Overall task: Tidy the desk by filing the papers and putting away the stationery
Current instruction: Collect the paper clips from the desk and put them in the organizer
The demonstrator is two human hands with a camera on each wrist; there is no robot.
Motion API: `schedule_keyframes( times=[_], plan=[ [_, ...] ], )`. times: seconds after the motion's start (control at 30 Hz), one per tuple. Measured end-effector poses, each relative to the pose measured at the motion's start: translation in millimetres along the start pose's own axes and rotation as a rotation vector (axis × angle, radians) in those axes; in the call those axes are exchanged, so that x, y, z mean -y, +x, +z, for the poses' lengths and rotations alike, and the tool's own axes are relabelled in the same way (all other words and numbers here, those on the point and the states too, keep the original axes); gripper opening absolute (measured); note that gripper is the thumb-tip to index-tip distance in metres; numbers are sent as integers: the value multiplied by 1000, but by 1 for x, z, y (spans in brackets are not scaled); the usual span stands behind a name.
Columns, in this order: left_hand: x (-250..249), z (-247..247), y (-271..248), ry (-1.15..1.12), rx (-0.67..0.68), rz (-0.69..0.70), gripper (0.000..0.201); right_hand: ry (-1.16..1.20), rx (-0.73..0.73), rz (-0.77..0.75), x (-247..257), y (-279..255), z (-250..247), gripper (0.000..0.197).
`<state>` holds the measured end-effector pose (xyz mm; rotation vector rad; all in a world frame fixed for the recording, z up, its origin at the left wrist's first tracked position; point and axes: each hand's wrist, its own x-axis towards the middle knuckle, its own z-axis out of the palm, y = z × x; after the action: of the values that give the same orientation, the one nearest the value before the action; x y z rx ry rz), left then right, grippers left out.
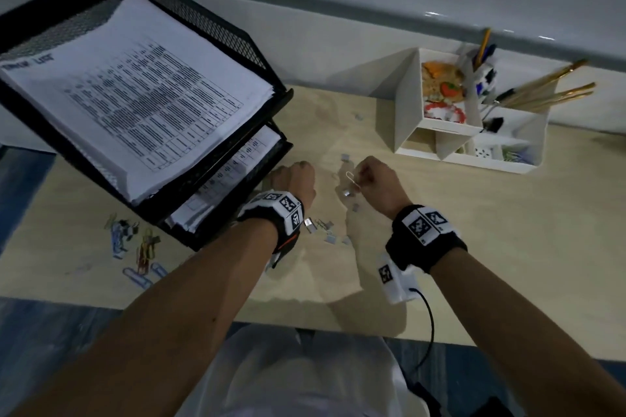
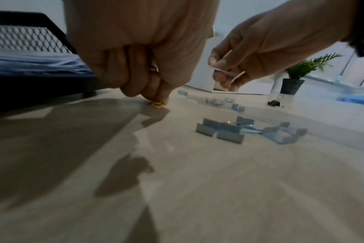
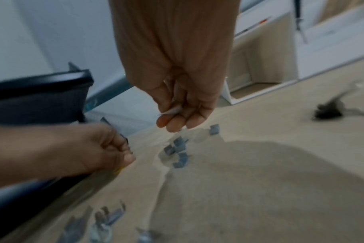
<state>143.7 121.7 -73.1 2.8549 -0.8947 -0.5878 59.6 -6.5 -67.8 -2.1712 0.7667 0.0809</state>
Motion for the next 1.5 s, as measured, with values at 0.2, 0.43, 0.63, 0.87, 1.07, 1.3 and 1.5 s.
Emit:
schedule_keyframes(
  times=[0.2,0.43,0.63,0.87,1.07,1.3,1.5],
  plan=[
    [17,1,2,-481,132,-101,27,249,-31,108,-10,-12,1,29],
    [29,-1,-29,-2070,318,-431,32,302,56,-151,53,-36,3,4],
    [38,7,-42,-2224,427,-529,46,249,113,-239,70,-47,16,9],
    [55,8,-49,-1958,506,-564,49,-327,232,-134,26,-49,42,31],
    [66,9,-54,-2226,451,-719,43,-531,278,-220,30,-53,46,19],
    [52,4,-59,-2361,359,-867,38,-578,284,-150,17,-38,40,23],
    [37,-1,-59,-2213,330,-786,37,-252,70,-89,28,-42,28,15]
  ],
)
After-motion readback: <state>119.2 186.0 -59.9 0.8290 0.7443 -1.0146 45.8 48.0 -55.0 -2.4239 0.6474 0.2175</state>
